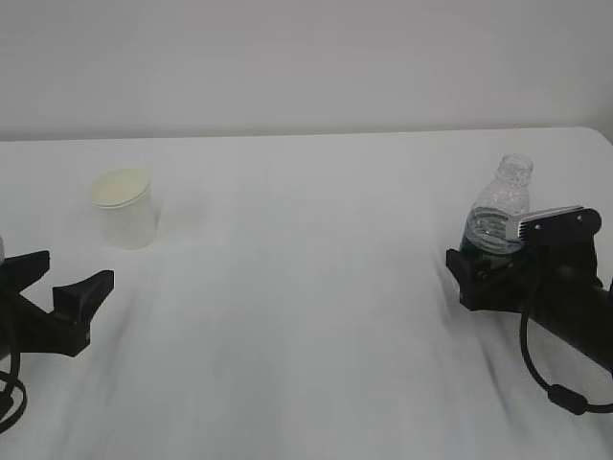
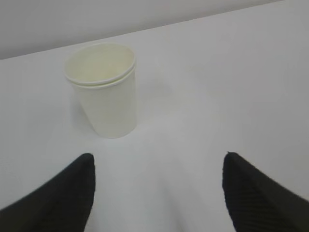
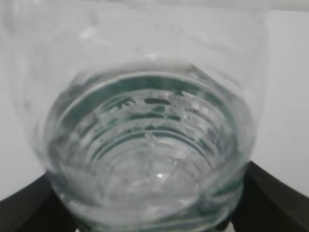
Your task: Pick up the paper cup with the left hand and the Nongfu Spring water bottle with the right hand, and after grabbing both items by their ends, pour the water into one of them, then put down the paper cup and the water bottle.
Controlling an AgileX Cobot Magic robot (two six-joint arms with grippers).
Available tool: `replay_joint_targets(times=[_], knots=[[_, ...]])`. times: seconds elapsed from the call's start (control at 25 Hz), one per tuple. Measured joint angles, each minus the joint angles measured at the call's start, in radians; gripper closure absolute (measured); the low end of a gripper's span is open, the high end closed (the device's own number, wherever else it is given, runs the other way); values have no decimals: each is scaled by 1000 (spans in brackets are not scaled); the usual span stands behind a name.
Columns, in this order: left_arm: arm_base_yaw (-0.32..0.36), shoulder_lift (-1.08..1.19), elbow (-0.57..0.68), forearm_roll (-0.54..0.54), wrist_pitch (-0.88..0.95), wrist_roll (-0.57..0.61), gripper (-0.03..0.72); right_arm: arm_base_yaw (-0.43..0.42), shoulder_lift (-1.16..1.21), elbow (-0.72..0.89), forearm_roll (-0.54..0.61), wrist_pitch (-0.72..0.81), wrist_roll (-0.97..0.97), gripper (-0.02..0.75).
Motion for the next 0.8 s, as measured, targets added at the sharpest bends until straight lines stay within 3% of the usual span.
replay_joint_targets(times=[0.36,0.8], knots=[[0,0,0,-1,0,15,97,0,26,-25,-4,-1,1,118],[0,0,0,-2,0,18,97,0,27,-34,-40,-1,1,239]])
